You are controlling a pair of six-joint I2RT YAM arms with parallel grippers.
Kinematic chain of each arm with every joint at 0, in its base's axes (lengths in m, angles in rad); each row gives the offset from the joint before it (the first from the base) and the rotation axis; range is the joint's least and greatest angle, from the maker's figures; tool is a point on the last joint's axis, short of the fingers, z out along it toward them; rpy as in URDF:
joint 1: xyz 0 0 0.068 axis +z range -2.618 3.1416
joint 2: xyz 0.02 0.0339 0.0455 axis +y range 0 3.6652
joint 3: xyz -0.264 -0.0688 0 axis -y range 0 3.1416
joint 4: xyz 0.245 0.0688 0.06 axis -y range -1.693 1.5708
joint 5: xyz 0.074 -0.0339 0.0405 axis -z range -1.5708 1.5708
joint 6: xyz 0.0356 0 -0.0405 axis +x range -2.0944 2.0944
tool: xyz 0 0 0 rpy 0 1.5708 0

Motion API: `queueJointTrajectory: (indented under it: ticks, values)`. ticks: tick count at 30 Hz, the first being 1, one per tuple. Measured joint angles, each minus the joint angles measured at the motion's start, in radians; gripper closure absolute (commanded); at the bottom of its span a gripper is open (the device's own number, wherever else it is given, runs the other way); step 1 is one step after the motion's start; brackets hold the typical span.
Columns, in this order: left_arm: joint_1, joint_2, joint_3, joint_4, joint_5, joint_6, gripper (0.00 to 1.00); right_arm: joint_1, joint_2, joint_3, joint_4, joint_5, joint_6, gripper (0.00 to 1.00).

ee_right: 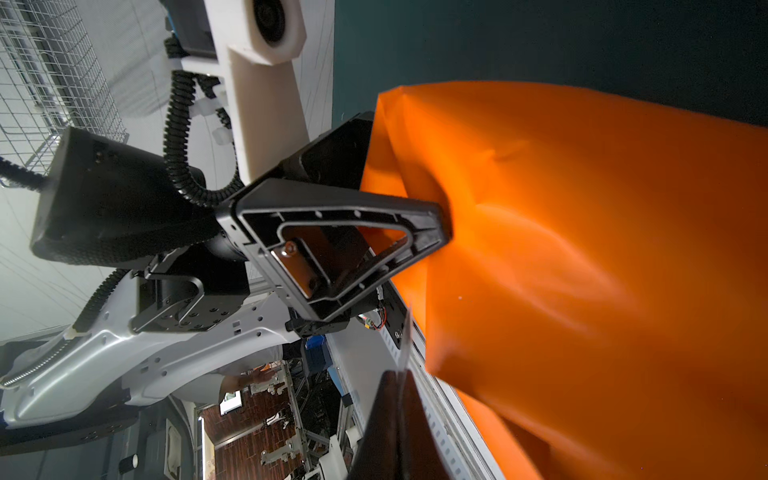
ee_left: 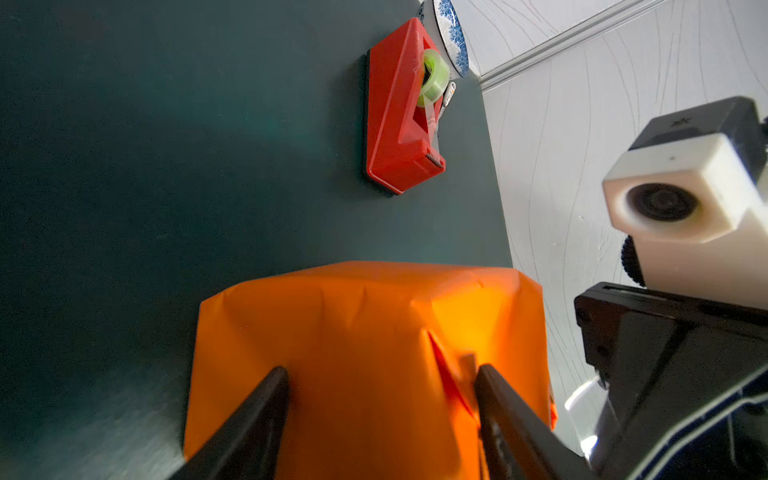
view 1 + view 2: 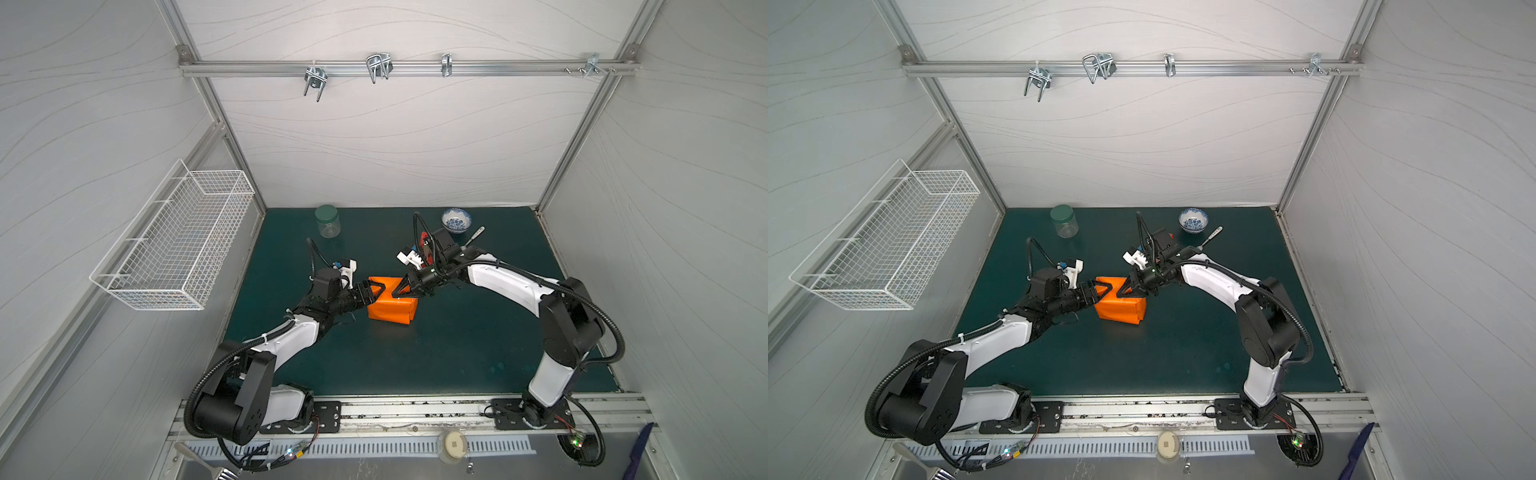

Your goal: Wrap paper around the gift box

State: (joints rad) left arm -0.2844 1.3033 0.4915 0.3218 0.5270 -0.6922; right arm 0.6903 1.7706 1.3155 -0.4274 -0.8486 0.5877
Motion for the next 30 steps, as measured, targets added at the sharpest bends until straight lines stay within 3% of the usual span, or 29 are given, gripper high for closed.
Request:
queueJointTrajectory:
  ticks: [17, 30]
  values:
    - [0.000, -0.001, 0.000, -0.002, 0.000, 0.000, 0.29, -0.005, 0.055, 0.010, -0.008, -0.009, 0.008, 1.00]
    - [0.000, -0.006, 0.000, -0.008, 0.000, 0.000, 0.29, -0.023, 0.056, -0.029, 0.018, -0.084, 0.073, 1.00]
